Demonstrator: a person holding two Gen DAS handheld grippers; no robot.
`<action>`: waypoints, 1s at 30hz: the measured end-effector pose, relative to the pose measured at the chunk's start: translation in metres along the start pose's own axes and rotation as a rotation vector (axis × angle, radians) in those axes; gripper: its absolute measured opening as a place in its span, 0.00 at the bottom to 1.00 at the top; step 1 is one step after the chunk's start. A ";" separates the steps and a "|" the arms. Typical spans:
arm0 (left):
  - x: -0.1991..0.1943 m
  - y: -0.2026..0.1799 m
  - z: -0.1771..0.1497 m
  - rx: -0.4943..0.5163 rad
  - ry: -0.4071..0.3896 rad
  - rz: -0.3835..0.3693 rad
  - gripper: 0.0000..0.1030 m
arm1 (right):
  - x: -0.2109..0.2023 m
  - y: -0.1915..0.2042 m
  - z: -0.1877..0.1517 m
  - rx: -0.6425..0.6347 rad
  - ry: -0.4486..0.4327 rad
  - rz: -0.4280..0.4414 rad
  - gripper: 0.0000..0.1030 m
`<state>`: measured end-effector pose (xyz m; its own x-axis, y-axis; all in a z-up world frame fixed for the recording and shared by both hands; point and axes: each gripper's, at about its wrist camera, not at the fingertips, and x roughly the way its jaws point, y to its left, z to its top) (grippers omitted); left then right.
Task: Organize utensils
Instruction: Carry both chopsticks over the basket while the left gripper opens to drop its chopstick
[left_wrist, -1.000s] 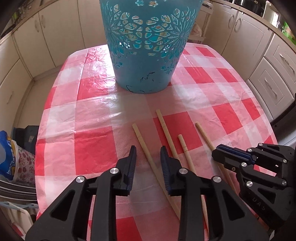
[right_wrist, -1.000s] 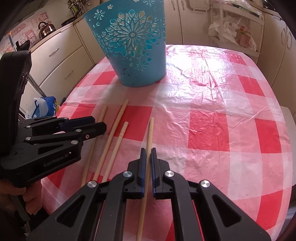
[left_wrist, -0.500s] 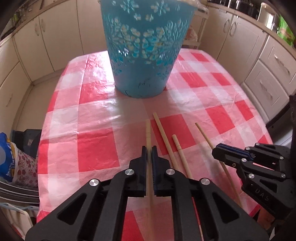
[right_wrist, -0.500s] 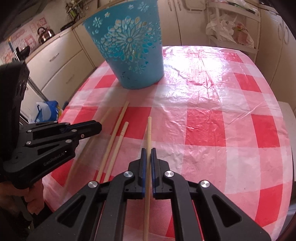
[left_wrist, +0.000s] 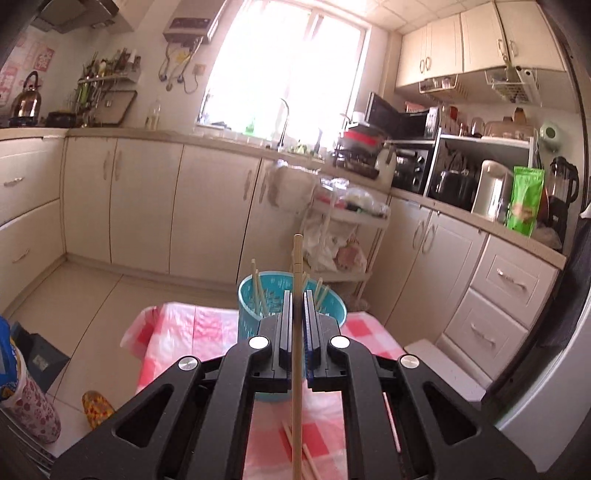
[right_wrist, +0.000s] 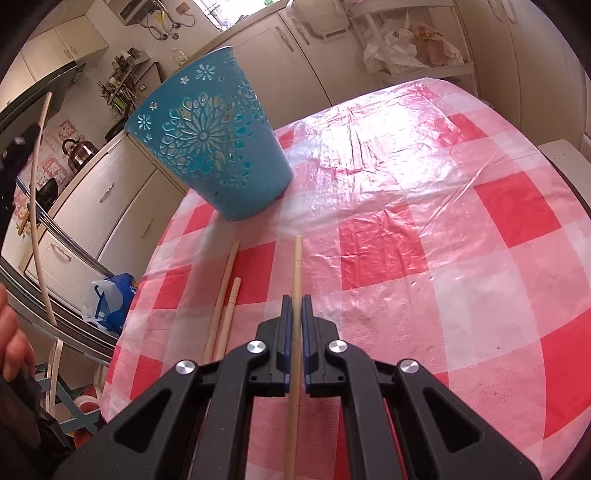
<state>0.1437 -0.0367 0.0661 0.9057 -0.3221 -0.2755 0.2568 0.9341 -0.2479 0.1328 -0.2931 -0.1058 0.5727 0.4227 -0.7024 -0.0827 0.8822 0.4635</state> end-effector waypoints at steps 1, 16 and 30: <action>0.002 0.000 0.009 -0.004 -0.029 -0.001 0.05 | 0.000 0.000 0.000 -0.003 0.003 0.003 0.06; 0.071 -0.003 0.088 -0.093 -0.304 0.090 0.05 | 0.001 -0.002 -0.001 0.002 0.015 0.029 0.06; 0.147 0.012 0.024 -0.056 -0.160 0.214 0.05 | 0.002 -0.001 -0.001 0.003 0.018 0.019 0.06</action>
<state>0.2875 -0.0694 0.0452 0.9804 -0.0857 -0.1776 0.0388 0.9668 -0.2526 0.1336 -0.2929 -0.1082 0.5560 0.4434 -0.7030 -0.0910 0.8732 0.4788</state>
